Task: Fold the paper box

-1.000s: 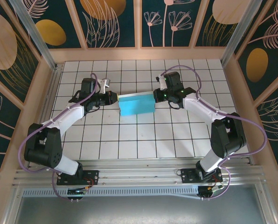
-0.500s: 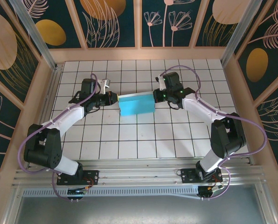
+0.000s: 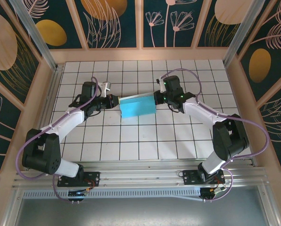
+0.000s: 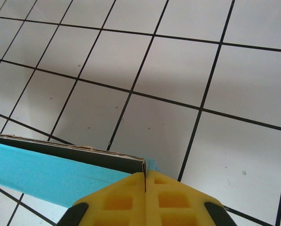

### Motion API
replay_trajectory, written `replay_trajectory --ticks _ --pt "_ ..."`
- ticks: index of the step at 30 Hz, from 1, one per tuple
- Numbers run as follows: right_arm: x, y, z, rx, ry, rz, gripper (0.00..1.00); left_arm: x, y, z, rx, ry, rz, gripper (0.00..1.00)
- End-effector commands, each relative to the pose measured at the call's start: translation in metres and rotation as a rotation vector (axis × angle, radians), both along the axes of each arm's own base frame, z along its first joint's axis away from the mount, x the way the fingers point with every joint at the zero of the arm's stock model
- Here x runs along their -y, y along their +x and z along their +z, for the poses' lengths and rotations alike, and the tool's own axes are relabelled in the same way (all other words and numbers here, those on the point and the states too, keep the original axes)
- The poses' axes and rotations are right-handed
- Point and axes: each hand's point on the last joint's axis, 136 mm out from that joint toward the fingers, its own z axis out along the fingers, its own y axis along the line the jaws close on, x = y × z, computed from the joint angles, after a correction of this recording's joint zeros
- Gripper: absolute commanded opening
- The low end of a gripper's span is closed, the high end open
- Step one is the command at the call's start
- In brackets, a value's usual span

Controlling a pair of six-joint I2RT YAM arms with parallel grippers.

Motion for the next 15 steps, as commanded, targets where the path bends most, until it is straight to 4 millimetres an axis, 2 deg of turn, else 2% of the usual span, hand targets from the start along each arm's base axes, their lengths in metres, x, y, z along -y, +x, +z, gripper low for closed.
replay_trajectory --ticks 1,7,13,15 --pt "-0.01 -0.046 -0.051 -0.188 -0.05 0.079 0.0 0.007 -0.021 -0.016 -0.096 0.005 -0.018 0.16" --pt "-0.013 -0.048 -0.036 -0.181 -0.032 0.087 0.0 0.004 -0.012 -0.002 -0.071 0.0 0.019 0.22" --pt "-0.012 -0.056 -0.033 -0.204 -0.031 0.102 0.0 0.006 -0.013 -0.012 -0.092 0.002 0.012 0.22" --pt "-0.014 -0.056 -0.026 -0.195 -0.014 0.104 0.01 0.004 -0.013 -0.017 -0.098 0.015 0.012 0.2"
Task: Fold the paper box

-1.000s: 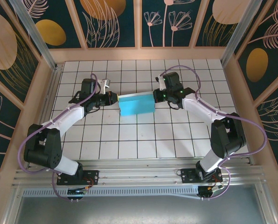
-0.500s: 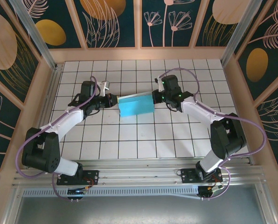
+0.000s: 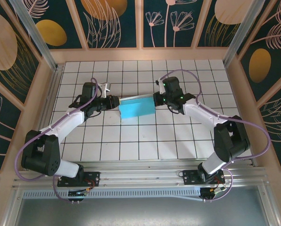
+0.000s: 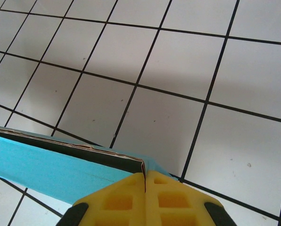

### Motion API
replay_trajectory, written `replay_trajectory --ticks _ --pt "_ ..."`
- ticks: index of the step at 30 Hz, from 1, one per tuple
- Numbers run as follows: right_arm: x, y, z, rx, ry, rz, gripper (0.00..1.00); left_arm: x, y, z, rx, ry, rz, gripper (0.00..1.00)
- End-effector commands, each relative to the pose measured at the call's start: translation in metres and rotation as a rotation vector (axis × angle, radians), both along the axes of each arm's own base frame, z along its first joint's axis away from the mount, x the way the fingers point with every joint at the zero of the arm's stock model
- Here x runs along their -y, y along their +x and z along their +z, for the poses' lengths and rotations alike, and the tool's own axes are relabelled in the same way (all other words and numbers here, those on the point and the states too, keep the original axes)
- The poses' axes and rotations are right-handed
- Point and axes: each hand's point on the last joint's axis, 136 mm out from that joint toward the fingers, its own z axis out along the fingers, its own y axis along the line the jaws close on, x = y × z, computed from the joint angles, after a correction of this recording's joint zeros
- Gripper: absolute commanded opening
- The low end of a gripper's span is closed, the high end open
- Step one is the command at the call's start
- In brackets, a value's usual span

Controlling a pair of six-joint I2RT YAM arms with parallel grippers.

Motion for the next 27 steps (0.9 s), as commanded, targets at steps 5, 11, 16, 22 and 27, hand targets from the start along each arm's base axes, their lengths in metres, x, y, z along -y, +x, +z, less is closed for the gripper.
replay_trajectory --ticks 5,11,16,22,27 --pt "-0.015 -0.036 0.004 -0.116 0.023 0.081 0.07 0.004 -0.011 -0.025 -0.07 0.041 -0.032 0.18" --pt "-0.014 -0.027 0.03 -0.062 0.019 0.072 0.18 0.002 -0.01 -0.028 -0.068 0.066 -0.036 0.18" --pt "-0.011 -0.023 0.045 -0.03 0.008 0.054 0.24 0.003 -0.01 -0.025 -0.064 0.059 -0.042 0.18" --pt "-0.003 -0.016 0.058 0.016 -0.024 0.031 0.32 0.004 -0.009 -0.023 -0.06 0.051 -0.045 0.18" --pt "0.007 -0.012 0.058 0.022 -0.055 0.003 0.37 0.005 -0.009 -0.021 -0.058 0.047 -0.048 0.18"
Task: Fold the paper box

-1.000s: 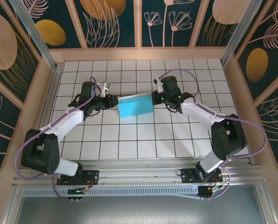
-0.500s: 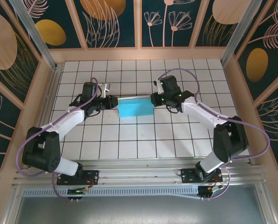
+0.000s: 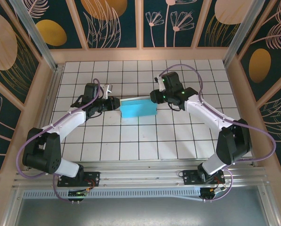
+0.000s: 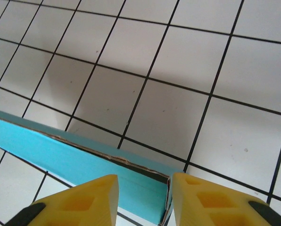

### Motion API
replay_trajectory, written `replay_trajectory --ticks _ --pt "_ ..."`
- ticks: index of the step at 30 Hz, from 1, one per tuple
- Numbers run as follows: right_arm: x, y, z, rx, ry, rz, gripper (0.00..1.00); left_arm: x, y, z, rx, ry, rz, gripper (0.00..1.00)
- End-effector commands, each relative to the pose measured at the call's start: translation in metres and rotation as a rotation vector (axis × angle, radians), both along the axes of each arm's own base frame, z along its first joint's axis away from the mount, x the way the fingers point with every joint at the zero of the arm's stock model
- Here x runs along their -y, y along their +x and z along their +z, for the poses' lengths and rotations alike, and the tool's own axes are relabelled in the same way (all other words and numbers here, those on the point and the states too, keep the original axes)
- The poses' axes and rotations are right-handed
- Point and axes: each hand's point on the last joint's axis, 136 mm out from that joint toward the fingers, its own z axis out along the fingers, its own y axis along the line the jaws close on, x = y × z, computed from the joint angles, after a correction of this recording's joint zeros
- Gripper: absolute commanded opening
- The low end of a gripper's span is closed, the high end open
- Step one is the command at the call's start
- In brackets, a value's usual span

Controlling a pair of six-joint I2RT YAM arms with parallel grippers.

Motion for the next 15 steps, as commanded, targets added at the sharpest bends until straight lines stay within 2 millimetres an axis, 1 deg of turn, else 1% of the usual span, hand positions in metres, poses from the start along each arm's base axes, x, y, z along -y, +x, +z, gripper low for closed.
replay_trajectory --ticks 1,4,7,8,9,11,12,14,15 --pt "0.008 0.0 0.023 0.054 -0.015 -0.015 0.37 0.003 -0.008 -0.009 -0.046 0.012 -0.029 0.18" --pt "0.007 0.001 0.031 0.071 -0.002 -0.013 0.39 0.004 -0.008 -0.007 -0.042 0.008 -0.032 0.18" --pt "0.0 0.003 0.038 0.079 0.023 0.01 0.43 0.004 -0.007 -0.007 -0.043 0.006 -0.032 0.18" --pt "0.005 0.008 0.038 0.073 0.03 0.011 0.45 0.004 -0.007 -0.008 -0.045 0.006 -0.031 0.18" --pt "0.002 0.008 0.038 0.067 0.038 0.042 0.46 0.004 -0.007 -0.008 -0.045 0.006 -0.031 0.18" --pt "-0.011 0.001 0.038 0.047 0.051 0.158 0.5 0.004 -0.006 -0.009 -0.049 0.007 -0.031 0.19" --pt "-0.016 -0.002 0.037 0.047 0.042 0.211 0.53 0.004 -0.006 -0.008 -0.048 0.007 -0.031 0.19" --pt "-0.022 -0.006 0.031 0.057 -0.003 0.323 0.63 0.004 -0.006 -0.007 -0.045 0.004 -0.03 0.19" --pt "-0.024 -0.005 0.032 0.065 -0.021 0.357 0.66 0.005 -0.006 -0.007 -0.044 0.004 -0.031 0.19"
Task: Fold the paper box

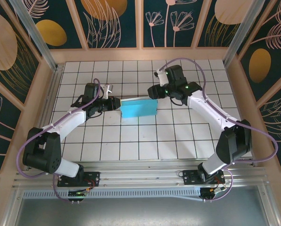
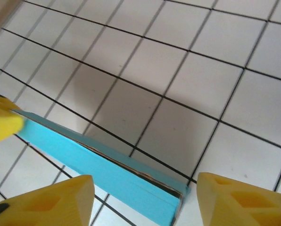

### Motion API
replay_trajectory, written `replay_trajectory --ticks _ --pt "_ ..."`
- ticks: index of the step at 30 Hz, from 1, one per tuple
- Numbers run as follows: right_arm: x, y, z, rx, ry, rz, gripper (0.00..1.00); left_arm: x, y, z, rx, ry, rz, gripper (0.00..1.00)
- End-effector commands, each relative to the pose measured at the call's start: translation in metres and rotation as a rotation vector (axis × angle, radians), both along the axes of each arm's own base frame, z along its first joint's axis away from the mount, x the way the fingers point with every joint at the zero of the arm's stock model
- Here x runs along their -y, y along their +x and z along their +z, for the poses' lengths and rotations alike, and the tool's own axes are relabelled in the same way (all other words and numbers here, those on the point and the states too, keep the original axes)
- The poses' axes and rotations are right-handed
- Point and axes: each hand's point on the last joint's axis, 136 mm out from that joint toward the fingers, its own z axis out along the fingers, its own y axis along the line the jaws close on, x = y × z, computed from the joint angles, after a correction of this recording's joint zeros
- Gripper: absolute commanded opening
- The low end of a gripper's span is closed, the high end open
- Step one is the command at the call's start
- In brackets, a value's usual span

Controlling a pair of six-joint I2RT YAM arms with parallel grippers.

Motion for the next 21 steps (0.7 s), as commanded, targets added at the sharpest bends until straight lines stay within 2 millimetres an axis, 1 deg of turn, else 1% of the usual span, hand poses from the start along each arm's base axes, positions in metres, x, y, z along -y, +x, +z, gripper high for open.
replay_trajectory --ticks 1,3,6,7,8,9,10,11,13,16,21 --pt "-0.017 -0.01 -0.006 0.012 -0.067 0.23 0.68 0.002 -0.005 -0.008 -0.041 0.016 -0.017 0.19" --pt "-0.023 -0.01 -0.01 -0.001 -0.11 0.297 0.7 0.001 -0.005 -0.009 -0.044 0.018 -0.015 0.19" --pt "-0.033 -0.024 -0.024 -0.043 -0.159 0.439 0.74 0.002 -0.004 -0.009 -0.043 0.016 -0.015 0.19" --pt "-0.034 -0.028 -0.028 -0.043 -0.177 0.482 0.79 0.002 -0.004 -0.009 -0.044 0.014 -0.015 0.19" --pt "-0.035 -0.033 -0.032 -0.033 -0.203 0.523 0.87 0.002 -0.004 -0.009 -0.045 0.014 -0.014 0.19" --pt "-0.038 -0.036 -0.035 -0.014 -0.233 0.555 0.92 0.003 -0.004 -0.009 -0.046 0.016 -0.016 0.19" --pt "-0.039 -0.04 -0.038 0.008 -0.263 0.589 0.93 0.002 -0.004 -0.009 -0.047 0.017 -0.015 0.19" --pt "-0.039 -0.041 -0.041 0.031 -0.295 0.621 0.94 0.002 -0.004 -0.009 -0.047 0.018 -0.016 0.19" --pt "-0.038 -0.037 -0.046 0.068 -0.361 0.639 0.94 0.003 -0.004 -0.009 -0.048 0.017 -0.018 0.19" --pt "-0.037 -0.033 -0.056 0.064 -0.431 0.658 0.94 0.003 -0.004 -0.009 -0.048 0.016 -0.018 0.19" --pt "-0.031 -0.033 -0.074 0.017 -0.506 0.667 0.86 0.002 -0.004 -0.011 -0.052 0.017 -0.018 0.19"
